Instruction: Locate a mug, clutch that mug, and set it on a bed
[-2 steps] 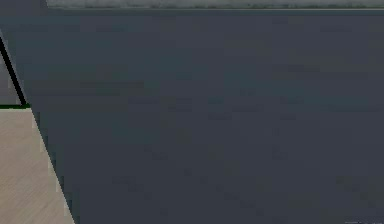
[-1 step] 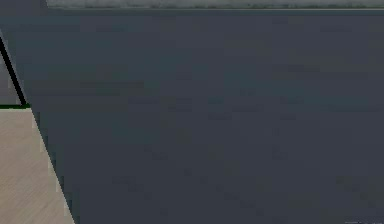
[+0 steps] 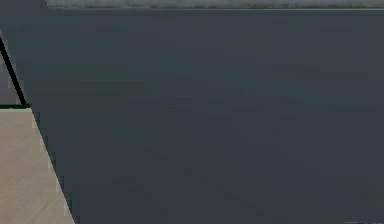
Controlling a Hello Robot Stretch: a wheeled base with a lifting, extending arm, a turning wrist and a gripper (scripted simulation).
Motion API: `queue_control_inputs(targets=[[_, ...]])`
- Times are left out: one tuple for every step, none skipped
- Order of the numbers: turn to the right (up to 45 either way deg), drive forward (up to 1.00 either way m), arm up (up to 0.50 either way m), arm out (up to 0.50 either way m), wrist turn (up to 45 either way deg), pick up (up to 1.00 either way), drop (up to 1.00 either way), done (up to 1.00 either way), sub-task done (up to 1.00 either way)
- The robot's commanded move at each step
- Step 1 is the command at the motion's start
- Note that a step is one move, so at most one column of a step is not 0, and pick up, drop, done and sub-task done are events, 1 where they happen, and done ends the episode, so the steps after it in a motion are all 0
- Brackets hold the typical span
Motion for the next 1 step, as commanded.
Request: queue_control_inputs(targets=[[0.0,0.0,0.0,0.0,45.0,0.0,0.0,0.0,0.0]])
